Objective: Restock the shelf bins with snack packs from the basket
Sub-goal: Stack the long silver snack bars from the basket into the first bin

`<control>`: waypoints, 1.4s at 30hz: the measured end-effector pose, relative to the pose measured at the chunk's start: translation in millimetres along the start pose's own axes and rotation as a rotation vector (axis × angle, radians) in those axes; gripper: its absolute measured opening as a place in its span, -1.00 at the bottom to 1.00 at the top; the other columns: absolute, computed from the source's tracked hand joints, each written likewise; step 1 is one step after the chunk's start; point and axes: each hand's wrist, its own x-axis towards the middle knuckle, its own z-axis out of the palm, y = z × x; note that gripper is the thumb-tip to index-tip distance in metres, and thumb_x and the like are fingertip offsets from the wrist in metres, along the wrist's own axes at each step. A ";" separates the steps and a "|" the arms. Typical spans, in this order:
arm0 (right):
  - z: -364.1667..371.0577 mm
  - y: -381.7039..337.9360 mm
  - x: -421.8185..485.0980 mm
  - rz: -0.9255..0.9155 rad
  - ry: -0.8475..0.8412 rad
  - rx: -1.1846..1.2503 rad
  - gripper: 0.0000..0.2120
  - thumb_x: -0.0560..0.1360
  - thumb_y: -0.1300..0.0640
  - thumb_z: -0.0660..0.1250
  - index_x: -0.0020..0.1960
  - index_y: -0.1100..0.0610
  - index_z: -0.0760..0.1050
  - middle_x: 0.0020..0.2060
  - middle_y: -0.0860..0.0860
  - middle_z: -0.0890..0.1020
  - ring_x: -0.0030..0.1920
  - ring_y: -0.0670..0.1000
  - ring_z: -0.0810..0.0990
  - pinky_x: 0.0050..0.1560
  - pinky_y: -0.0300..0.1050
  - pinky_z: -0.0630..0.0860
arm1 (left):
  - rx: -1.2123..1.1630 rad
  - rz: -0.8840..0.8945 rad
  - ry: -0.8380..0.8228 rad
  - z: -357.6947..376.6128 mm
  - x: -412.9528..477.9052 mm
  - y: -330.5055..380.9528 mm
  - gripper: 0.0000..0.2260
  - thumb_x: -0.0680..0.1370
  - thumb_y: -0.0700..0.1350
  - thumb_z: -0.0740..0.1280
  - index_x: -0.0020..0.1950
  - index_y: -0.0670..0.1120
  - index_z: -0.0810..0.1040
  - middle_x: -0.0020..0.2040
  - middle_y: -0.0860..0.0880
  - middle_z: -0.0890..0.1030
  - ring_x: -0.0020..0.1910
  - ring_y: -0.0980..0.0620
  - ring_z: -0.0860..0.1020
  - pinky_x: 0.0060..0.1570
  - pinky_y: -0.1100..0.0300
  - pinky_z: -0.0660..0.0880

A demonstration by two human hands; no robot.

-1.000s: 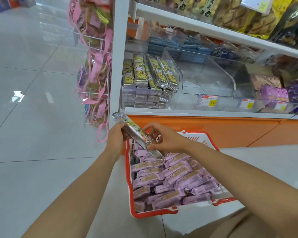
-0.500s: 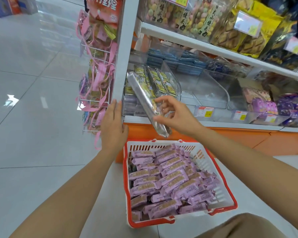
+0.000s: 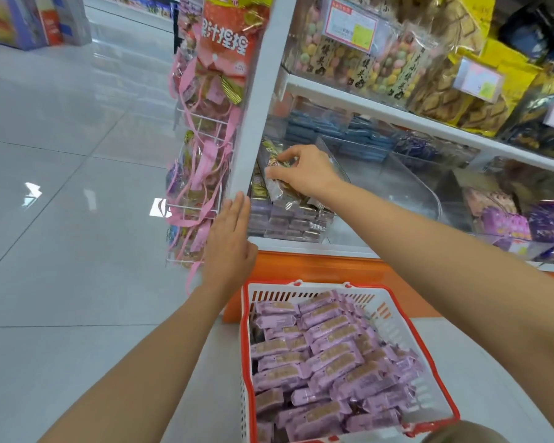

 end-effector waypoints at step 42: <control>9.1 63.3 -7.6 -0.250 0.187 0.045 -0.84 0.56 0.21 0.27 0.08 0.09 0.59 -0.11 0.09 0.62 -0.14 0.04 0.55 -0.10 -0.08 0.52 | 0.183 0.006 0.134 30.2 -17.8 24.6 -0.56 0.42 -0.25 0.14 0.30 -0.23 0.41 0.29 -0.23 0.38 0.32 -0.23 0.32 0.33 -0.10 0.23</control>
